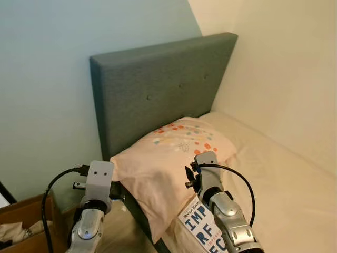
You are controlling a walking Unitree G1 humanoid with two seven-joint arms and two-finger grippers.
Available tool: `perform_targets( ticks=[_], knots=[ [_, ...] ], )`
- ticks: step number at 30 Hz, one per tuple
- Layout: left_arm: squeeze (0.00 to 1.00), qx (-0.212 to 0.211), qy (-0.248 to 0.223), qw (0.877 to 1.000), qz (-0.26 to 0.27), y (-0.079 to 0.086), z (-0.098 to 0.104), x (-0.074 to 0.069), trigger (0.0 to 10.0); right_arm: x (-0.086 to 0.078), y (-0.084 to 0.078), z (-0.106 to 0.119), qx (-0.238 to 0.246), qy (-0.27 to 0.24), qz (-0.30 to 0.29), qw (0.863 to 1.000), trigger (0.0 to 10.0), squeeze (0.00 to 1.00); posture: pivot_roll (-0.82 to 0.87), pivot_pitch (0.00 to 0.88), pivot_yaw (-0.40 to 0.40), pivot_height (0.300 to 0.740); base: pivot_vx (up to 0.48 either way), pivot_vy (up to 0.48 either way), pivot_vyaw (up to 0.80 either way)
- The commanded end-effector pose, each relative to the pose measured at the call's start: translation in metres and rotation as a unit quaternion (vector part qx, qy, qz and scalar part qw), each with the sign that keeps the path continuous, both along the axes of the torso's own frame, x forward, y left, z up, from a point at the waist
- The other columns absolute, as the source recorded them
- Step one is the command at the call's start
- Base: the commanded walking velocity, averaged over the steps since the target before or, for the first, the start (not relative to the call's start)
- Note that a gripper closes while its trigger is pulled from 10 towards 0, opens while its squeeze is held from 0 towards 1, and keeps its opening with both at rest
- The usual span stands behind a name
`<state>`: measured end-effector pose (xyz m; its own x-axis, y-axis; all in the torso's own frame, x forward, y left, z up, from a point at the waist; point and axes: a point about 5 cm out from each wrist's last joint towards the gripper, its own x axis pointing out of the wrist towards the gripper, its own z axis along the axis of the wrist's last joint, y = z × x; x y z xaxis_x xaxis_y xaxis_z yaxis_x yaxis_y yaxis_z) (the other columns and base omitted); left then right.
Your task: Clean up the room
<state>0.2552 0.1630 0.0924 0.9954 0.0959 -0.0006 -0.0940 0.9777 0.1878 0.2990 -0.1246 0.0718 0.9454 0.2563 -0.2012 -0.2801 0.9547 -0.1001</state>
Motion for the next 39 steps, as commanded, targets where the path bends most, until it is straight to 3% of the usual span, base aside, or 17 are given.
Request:
perform_targets(
  ticks=[1,14,33,39],
  knots=[
    [0.00,0.008,0.015,1.000,-0.012,-0.0035,-0.0048,0.0001,10.0,-0.0040,-0.0081,-0.0060,0.001,0.014,-0.018,1.000,10.0,0.00,-0.01,0.063,-0.108,0.717,0.000,0.000,-0.80],
    [0.00,0.001,0.015,0.999,-0.051,-0.0124,-0.0026,0.0007,10.0,-0.0038,-0.0065,-0.0077,0.016,0.027,-0.022,0.999,10.0,0.00,-0.01,0.065,-0.103,0.717,0.000,0.000,-0.80],
    [0.00,-0.046,0.019,0.997,-0.055,-0.0113,-0.0048,0.0003,10.0,-0.0061,-0.0070,-0.0116,0.016,0.046,-0.017,0.999,10.0,0.00,-0.02,0.074,-0.088,0.717,0.000,0.000,-0.80],
    [0.00,-0.041,0.019,0.997,-0.061,-0.0115,-0.0045,-0.0001,10.0,-0.0064,-0.0085,-0.0120,0.017,0.048,-0.020,0.999,10.0,0.00,-0.02,0.071,-0.085,0.717,0.000,0.000,-0.80]
  ],
)
